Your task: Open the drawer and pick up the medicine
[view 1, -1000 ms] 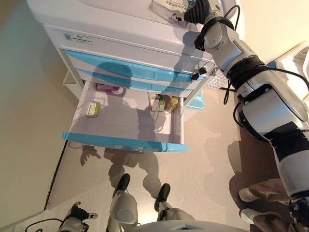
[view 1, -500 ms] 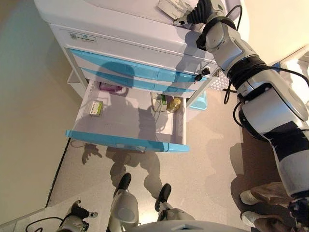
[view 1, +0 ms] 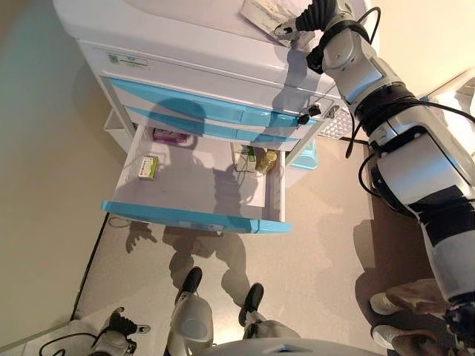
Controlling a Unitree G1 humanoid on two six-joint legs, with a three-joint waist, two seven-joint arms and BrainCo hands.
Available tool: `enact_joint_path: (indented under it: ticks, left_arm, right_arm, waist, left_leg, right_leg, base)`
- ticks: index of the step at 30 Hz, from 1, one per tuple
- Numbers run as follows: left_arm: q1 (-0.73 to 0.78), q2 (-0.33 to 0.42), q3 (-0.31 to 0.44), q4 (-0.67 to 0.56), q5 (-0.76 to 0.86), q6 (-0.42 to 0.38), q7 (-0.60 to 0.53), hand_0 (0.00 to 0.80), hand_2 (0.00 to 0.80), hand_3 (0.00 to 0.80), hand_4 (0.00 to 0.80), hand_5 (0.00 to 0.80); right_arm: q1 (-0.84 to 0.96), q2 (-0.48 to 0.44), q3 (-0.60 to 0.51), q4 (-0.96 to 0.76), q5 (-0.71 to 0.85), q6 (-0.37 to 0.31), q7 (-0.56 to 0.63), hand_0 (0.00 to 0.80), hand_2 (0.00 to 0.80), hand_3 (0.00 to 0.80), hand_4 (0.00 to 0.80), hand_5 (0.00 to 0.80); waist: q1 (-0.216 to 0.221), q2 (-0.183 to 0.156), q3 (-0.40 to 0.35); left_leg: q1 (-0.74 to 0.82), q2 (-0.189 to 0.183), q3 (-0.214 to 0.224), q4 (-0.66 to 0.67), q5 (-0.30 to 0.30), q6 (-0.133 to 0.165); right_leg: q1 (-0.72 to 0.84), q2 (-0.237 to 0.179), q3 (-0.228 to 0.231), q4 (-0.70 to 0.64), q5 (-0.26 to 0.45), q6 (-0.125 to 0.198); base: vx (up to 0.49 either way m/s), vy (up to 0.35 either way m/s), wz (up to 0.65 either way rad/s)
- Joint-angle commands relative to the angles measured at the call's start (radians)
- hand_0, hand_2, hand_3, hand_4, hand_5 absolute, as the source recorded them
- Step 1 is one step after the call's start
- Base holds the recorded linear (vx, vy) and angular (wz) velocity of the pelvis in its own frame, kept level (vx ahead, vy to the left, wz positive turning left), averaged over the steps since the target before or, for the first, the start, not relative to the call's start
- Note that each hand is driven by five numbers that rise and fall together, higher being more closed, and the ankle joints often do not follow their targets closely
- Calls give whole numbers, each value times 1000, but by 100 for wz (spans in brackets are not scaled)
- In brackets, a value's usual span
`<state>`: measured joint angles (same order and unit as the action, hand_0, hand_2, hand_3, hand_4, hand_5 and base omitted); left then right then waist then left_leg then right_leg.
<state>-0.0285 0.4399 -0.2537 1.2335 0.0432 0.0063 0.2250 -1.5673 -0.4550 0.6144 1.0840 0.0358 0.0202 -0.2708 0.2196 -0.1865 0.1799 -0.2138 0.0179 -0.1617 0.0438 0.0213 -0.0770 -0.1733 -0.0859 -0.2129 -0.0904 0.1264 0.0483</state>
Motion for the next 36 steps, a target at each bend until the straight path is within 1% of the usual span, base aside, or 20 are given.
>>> enact_joint_path:
  ticks: [1,2,3,4,9,14,21,23,24,28,36]
  left_arm:
    - [-2,11,13,45,-32,1,3,0,0,0,0,0]
    - [1,8,14,44,-33,1,0,0,0,0,0,0]
    - [4,2,16,42,-33,1,-4,0,0,0,0,0]
    - [5,2,15,42,-33,1,-4,0,0,0,0,0]
    - [19,-11,15,36,-18,4,-20,0,0,0,0,0]
    - [29,-34,-5,21,-4,1,-36,0,0,0,0,0]
    - [38,-57,-12,16,8,5,-48,0,0,0,0,0]
    - [39,-58,-13,17,9,6,-48,0,0,0,0,0]
    - [40,-64,-10,16,13,9,-47,0,0,0,0,0]
    - [36,-75,-3,16,20,12,-49,0,0,0,0,0]
    - [43,-99,0,-7,42,15,-58,0,0,0,0,0]
  right_arm:
    - [6,-70,-4,-6,65,-35,-51,0,0,0,0,0]
    - [14,-78,-7,-17,67,-35,-49,0,0,0,0,0]
    - [36,-96,-23,-35,78,-39,-49,0,0,0,0,0]
    - [37,-97,-23,-36,78,-39,-49,0,0,0,0,0]
    - [109,-153,-80,-99,114,-51,-56,0,0,0,0,0]
    - [189,-208,-141,-117,141,-65,-61,0,0,0,0,0]
    - [283,-263,-206,-129,161,-70,-54,0,0,0,0,0]
    - [299,-264,-216,-131,163,-70,-55,0,0,0,0,0]
    - [342,-268,-240,-141,172,-74,-54,0,0,0,0,0]
    - [447,-271,-292,-156,179,-73,-41,0,0,0,0,0]
    - [712,-217,-412,-217,183,-77,-24,0,0,0,0,0]
  waist:
    - [-33,22,-38]
    - [-39,29,-42]
    - [-51,43,-52]
    - [-50,44,-52]
    - [-82,82,-81]
    - [-113,119,-106]
    - [-144,153,-127]
    - [-145,155,-129]
    - [-154,163,-132]
    - [-168,171,-136]
    - [-192,194,-136]
  left_leg:
    - [7,-36,-2,-95,70,46]
    - [10,-36,2,-95,69,46]
    - [19,-36,13,-97,66,46]
    - [20,-35,13,-97,66,46]
    - [50,-36,37,-104,60,44]
    - [76,-38,56,-110,54,42]
    - [101,-39,79,-114,45,43]
    - [103,-39,82,-114,44,43]
    - [108,-38,91,-114,42,42]
    - [123,-37,103,-115,34,43]
    - [142,-36,115,-115,26,46]
  right_leg:
    - [23,-24,9,33,1,97]
    - [25,-25,10,32,1,97]
    - [31,-26,14,31,0,97]
    - [31,-26,15,30,1,97]
    - [52,-30,28,25,-4,97]
    - [72,-33,39,22,-10,96]
    - [89,-35,57,15,-14,96]
    - [90,-35,59,15,-14,96]
    - [90,-35,64,15,-14,97]
    - [101,-34,73,15,-18,96]
    - [114,-36,80,16,-22,95]
  base:
    - [-4,20,-9]
    - [-2,27,-16]
    - [-2,25,-18]
    - [-2,23,-15]
    - [8,18,-16]
    - [18,19,-11]
    - [11,11,-16]
    - [6,4,-9]
    - [10,8,-5]
    - [11,-5,-8]
    - [11,-3,-7]
